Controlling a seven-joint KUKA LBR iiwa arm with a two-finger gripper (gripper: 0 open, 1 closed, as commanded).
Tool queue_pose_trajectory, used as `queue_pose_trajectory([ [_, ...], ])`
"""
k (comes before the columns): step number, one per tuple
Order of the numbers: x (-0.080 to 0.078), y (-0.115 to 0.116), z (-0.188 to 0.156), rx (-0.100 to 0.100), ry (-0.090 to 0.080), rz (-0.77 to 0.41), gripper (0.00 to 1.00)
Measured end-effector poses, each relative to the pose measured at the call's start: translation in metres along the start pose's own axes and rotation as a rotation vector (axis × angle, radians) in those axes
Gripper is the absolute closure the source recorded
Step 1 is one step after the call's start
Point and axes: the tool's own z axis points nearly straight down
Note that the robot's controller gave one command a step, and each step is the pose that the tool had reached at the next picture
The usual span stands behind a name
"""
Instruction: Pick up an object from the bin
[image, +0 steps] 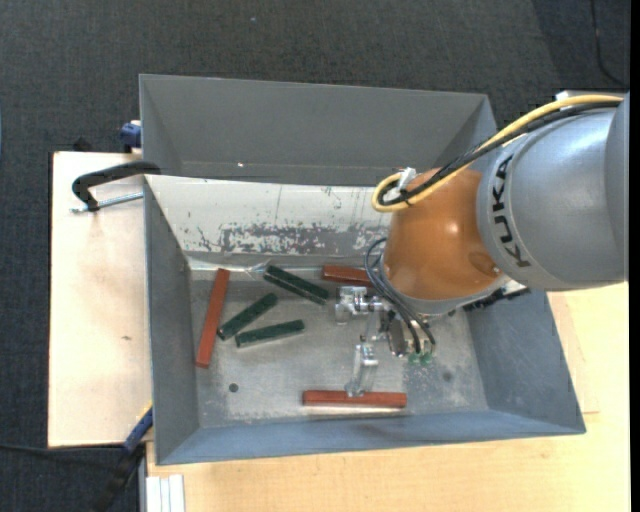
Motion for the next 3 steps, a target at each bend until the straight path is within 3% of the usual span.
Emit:
queue_pose_trajectory([
  [1,0.008,-0.001,0.012,0.001,0.003,-0.125,0.0],
  [2,0.016,-0.009,-0.011,0.0,-0.001,-0.083,0.0],
  [3,0.016,0.0,0.042,0.001,0.002,-0.21,0.0],
])
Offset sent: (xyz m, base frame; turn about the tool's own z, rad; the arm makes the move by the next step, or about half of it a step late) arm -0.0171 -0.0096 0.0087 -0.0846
